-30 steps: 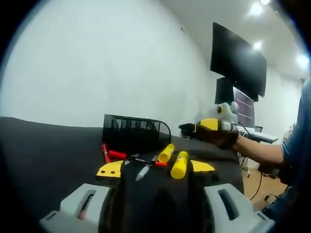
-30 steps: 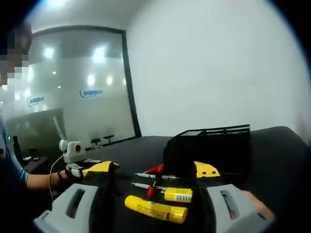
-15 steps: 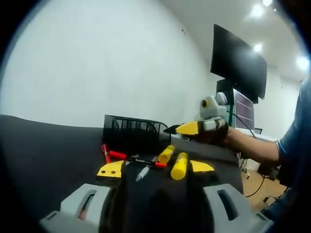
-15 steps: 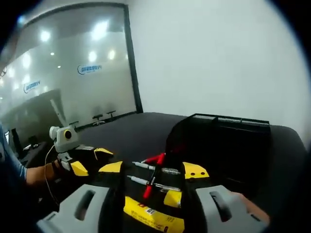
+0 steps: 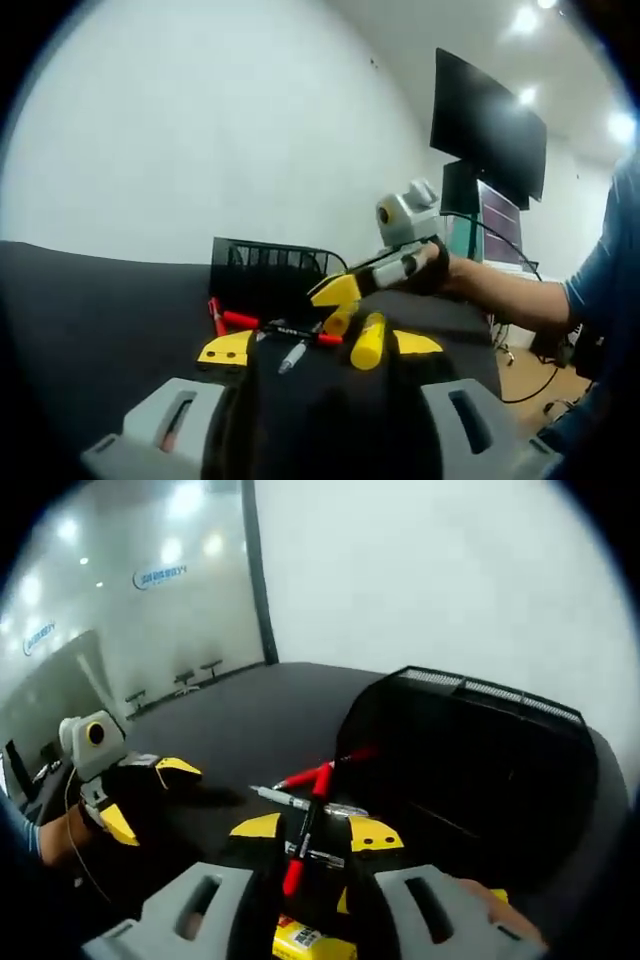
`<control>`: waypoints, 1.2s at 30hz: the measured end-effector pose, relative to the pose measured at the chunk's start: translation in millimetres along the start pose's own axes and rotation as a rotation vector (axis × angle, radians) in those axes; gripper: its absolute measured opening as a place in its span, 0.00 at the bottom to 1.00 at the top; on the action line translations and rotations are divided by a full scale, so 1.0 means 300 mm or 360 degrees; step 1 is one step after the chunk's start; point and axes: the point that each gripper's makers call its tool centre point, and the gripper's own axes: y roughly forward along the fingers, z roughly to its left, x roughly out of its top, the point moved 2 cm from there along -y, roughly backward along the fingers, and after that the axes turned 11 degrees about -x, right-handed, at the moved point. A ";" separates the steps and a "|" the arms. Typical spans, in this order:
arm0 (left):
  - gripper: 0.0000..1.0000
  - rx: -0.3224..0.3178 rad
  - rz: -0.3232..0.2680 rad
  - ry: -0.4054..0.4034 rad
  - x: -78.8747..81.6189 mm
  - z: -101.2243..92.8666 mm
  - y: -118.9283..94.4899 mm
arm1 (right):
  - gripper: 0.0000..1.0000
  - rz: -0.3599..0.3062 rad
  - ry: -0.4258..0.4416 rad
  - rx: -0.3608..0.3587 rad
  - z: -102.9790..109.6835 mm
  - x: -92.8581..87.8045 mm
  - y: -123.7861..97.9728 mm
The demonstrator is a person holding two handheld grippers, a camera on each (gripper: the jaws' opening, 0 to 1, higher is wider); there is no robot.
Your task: Pick up pens and glue sticks and place them into the holder.
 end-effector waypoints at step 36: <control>0.53 0.0002 -0.0028 -0.0001 0.008 0.003 -0.007 | 0.05 0.0198 -0.0052 -0.0136 0.033 -0.058 0.117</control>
